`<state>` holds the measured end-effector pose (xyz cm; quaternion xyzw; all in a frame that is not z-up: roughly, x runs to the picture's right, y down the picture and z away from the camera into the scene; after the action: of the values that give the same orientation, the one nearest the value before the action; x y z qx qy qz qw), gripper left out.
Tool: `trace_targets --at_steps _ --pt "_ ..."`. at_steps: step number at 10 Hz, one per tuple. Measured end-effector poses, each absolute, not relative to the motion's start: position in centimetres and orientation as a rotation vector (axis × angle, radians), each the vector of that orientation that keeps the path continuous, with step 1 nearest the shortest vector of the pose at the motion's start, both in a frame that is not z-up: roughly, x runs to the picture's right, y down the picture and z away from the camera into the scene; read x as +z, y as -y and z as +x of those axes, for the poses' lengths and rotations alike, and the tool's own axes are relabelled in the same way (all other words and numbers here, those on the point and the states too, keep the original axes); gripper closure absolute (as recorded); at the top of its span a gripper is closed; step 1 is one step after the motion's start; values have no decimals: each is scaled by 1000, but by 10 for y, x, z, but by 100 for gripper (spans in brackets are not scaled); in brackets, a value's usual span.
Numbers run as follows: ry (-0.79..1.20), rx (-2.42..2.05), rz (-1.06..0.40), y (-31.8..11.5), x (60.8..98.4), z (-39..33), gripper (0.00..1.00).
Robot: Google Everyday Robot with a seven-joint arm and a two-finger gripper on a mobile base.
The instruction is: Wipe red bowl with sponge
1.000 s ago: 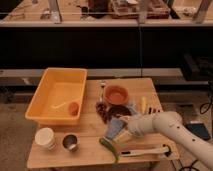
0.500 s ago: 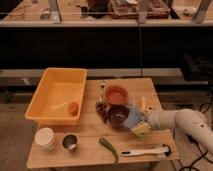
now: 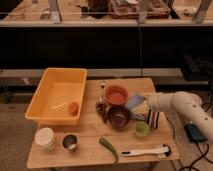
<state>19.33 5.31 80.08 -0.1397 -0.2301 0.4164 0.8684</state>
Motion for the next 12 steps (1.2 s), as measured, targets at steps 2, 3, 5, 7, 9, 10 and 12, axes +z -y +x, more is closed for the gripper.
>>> trace_targets --at_steps 2,3,5,7,9,10,12 --pt "466 913 -309 -22 830 179 100" --pt "470 937 -355 -11 848 173 100" --pt "476 953 -403 1 867 164 100" --pt "478 956 -414 4 871 162 100" --pt "477 959 -412 4 871 164 100" --pt "476 958 -412 4 872 164 100" --pt "474 949 -407 4 881 158 100"
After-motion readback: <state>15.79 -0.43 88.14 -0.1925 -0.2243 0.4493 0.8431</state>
